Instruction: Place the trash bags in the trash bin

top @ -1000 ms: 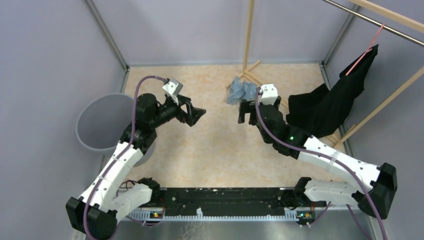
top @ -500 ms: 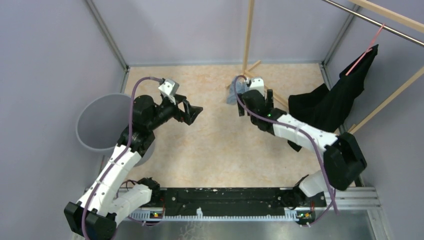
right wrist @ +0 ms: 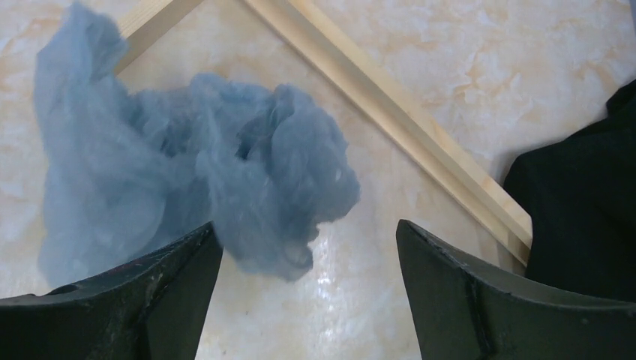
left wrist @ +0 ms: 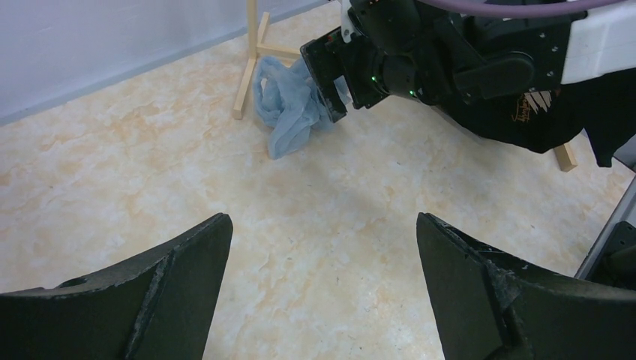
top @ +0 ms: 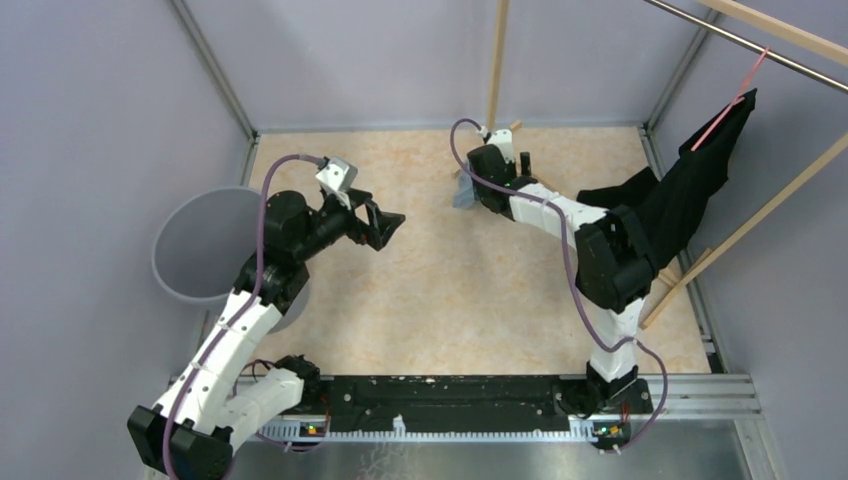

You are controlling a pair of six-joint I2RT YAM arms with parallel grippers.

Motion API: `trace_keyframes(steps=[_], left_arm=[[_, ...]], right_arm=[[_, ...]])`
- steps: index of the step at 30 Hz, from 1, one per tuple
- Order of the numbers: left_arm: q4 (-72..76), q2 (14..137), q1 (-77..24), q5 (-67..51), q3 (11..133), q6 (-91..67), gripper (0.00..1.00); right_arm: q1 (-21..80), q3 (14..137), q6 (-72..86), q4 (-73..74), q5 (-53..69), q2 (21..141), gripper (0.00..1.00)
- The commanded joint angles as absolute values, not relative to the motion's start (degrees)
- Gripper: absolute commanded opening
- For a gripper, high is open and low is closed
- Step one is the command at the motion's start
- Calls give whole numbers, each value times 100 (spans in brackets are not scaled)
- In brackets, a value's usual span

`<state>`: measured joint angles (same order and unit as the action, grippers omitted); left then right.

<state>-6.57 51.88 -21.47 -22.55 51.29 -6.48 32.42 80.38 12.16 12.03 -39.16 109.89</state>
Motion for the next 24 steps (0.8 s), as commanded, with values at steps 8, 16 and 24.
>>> trace_keyframes(steps=[8, 16, 24], left_arm=[[-482, 5113, -2163, -2150, 5284, -688, 98], [-557, 5409, -2168, -2138, 5323, -759, 98], [-570, 6126, -2251, -2897, 5405, -1176, 98]], right_arm=[[2900, 8560, 547, 617, -3224, 11432, 44], [3552, 6840, 578, 496, -2338, 9567, 0], [4032, 5199, 1167, 348, -827, 7819, 0]])
